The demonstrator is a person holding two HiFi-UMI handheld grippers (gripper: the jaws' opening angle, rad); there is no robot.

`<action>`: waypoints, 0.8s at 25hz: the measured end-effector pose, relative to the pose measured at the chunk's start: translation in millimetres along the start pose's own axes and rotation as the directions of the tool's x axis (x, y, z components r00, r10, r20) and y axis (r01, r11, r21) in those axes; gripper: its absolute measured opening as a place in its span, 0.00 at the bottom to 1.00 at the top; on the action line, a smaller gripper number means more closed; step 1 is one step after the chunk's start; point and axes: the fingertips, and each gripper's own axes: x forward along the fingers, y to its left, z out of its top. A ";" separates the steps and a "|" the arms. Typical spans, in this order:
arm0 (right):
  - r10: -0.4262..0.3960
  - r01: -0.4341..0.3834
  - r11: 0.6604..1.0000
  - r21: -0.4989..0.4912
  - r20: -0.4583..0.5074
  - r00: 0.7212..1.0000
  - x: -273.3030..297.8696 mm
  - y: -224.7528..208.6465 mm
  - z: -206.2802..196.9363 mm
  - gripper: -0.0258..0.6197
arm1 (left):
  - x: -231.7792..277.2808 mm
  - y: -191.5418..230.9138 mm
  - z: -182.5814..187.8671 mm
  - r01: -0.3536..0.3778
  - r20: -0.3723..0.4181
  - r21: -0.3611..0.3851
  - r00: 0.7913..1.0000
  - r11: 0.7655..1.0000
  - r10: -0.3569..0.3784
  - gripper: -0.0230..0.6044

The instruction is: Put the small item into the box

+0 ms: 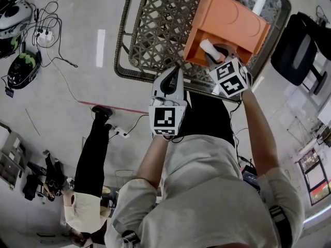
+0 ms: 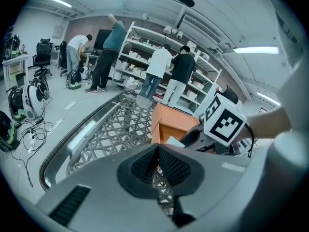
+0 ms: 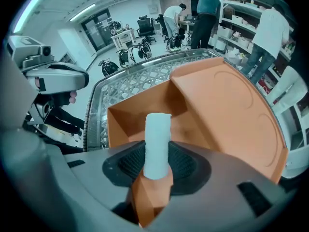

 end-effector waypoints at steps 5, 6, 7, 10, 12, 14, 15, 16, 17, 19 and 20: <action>-0.015 0.015 1.000 -0.009 -0.029 0.999 2.1 -1.6 -4.3 0.26 | -1.8 -1.6 -0.6 0.010 -0.001 0.005 1.000 1.000 -0.010 0.05; -0.017 0.016 1.000 -0.012 -0.035 0.999 2.7 -1.4 -5.2 0.26 | -2.4 -1.5 -0.4 0.011 -0.002 0.007 1.000 1.000 -0.011 0.05; -0.019 0.018 1.000 -0.014 -0.042 0.999 3.3 -1.2 -6.0 0.26 | -2.9 -1.4 -0.4 0.013 -0.003 0.008 1.000 1.000 -0.013 0.05; -0.024 0.024 1.000 -0.009 -0.055 0.998 6.5 -1.4 -7.9 0.26 | -3.8 -0.2 -1.4 0.020 -0.008 0.008 1.000 1.000 -0.020 0.05; -0.025 0.024 1.000 -0.004 -0.065 0.998 8.9 -1.3 -9.6 0.26 | -3.7 0.5 -1.7 0.026 -0.011 0.009 1.000 1.000 -0.025 0.05; -0.032 0.032 0.999 -0.007 -0.078 0.996 9.8 -2.3 -9.6 0.26 | -3.4 1.5 -0.9 0.033 -0.014 0.013 0.999 0.999 -0.033 0.05; -0.035 0.034 0.999 -0.009 -0.082 0.996 10.1 -2.3 -9.1 0.26 | -3.5 2.6 -0.4 0.036 -0.016 0.016 0.999 0.999 -0.036 0.05; -0.035 0.034 0.999 -0.010 -0.084 0.996 10.7 -1.8 -8.7 0.26 | -3.7 3.8 -0.1 0.039 -0.018 0.018 0.999 0.999 -0.038 0.05; -0.033 0.032 0.999 -0.010 -0.083 0.996 11.2 -1.3 -8.5 0.26 | -3.5 4.7 -0.1 0.041 -0.021 0.020 0.999 0.999 -0.041 0.05; -0.028 0.028 1.000 -0.008 -0.079 0.996 12.2 -1.1 -9.1 0.26 | -2.0 4.9 -0.6 0.048 -0.025 0.021 0.999 0.999 -0.048 0.05; -0.024 0.024 1.000 -0.007 -0.078 0.997 12.7 -0.7 -9.8 0.26 | -1.1 4.5 -0.6 0.054 -0.028 0.022 0.998 0.998 -0.053 0.05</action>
